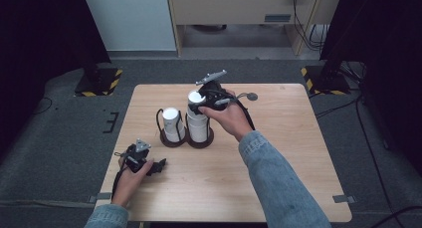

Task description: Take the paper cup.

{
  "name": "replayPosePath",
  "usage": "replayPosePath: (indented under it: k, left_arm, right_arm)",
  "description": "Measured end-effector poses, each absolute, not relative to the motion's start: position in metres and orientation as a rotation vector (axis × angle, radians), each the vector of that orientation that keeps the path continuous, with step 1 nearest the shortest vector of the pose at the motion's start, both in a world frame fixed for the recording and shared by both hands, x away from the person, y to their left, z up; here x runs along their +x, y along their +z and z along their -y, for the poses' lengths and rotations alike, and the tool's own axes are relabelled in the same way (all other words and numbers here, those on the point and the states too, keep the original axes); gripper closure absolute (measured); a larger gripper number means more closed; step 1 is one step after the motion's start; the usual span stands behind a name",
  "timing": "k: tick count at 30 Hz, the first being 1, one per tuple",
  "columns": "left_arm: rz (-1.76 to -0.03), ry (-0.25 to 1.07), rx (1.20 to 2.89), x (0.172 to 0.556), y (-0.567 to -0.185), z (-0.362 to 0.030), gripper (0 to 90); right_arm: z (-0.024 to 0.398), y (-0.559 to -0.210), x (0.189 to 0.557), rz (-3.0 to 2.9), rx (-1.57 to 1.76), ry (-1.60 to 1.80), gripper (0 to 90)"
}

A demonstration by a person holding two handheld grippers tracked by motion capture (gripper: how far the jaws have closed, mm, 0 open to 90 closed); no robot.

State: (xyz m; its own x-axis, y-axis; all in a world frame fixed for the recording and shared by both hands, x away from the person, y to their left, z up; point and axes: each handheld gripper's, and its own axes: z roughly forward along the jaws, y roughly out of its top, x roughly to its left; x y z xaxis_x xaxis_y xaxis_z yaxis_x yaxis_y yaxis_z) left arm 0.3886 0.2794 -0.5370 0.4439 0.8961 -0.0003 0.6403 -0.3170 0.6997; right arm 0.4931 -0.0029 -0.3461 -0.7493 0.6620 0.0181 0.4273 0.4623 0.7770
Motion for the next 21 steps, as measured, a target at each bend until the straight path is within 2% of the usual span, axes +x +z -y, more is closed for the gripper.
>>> replayPosePath:
  k: [21]
  left_arm:
    - [-1.284,0.524,2.066,0.389,-0.537,-0.279,0.0]
  right_arm:
    - [0.024,-0.312,0.478,-2.349,0.911,1.263,34.2]
